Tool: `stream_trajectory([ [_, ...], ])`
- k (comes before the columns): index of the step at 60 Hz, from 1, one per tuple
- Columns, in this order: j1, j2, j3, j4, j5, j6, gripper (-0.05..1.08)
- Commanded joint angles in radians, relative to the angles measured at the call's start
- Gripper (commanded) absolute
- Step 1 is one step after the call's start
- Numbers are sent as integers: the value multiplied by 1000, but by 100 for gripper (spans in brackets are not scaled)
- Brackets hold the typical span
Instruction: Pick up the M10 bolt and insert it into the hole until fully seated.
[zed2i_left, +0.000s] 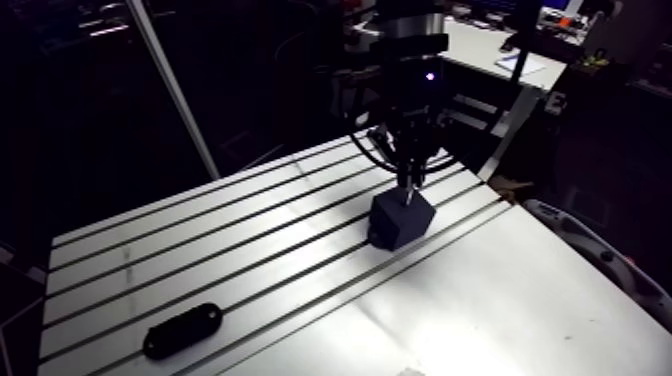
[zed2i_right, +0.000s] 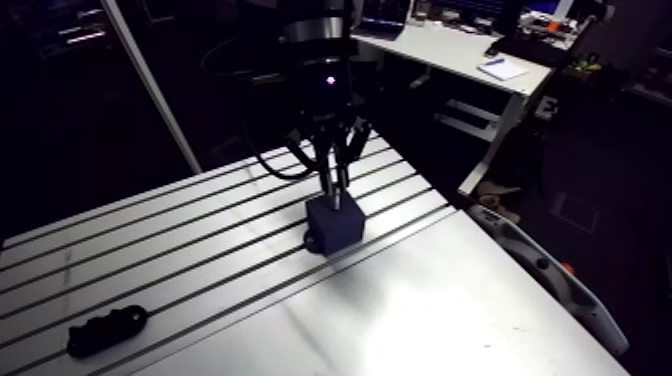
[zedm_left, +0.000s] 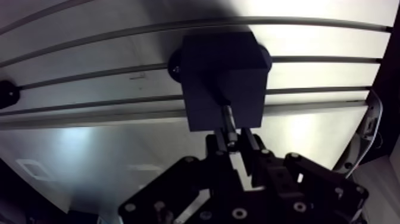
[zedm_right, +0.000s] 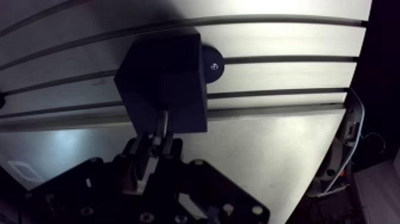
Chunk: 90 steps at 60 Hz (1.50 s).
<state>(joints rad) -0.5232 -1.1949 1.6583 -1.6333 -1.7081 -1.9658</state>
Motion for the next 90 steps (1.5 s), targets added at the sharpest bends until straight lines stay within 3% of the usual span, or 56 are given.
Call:
stream_trajectory([
  [1, 0, -1, 1, -1, 0, 0, 107],
  [90, 2, 7, 8, -20, 0, 3, 107],
])
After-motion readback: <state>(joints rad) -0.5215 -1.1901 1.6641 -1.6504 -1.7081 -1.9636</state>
